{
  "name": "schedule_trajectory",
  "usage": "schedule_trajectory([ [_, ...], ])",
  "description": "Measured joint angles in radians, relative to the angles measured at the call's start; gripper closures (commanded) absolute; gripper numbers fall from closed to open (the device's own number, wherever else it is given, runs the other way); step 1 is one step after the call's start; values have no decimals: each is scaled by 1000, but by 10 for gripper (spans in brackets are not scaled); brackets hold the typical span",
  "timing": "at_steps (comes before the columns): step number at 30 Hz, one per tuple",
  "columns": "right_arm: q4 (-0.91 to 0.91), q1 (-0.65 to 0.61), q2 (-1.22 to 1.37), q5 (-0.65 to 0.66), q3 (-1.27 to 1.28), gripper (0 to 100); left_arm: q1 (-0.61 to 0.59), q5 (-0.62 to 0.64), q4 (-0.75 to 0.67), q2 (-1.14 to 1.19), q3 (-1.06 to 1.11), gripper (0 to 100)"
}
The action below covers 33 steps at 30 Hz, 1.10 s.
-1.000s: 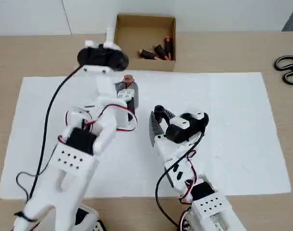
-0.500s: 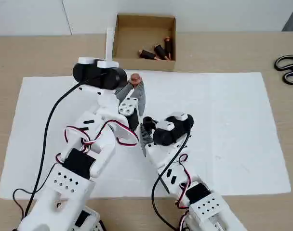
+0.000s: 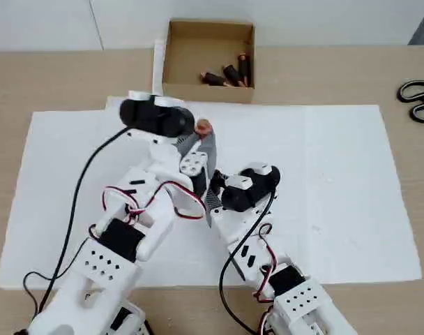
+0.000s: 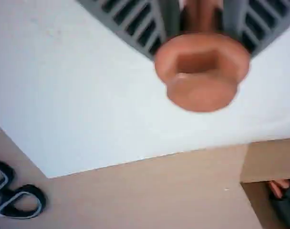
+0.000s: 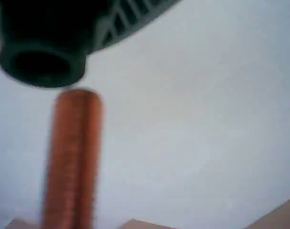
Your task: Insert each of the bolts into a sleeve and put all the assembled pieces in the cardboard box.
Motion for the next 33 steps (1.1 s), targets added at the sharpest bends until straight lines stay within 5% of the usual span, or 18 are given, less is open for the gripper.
schedule_trajectory([
  [16, 2, -2, 2, 0, 0, 995, 17, -37, -166, -8, 130, 994],
  [33, 2, -3, 2, 0, 0, 995, 18, -38, -147, -6, 141, 994],
])
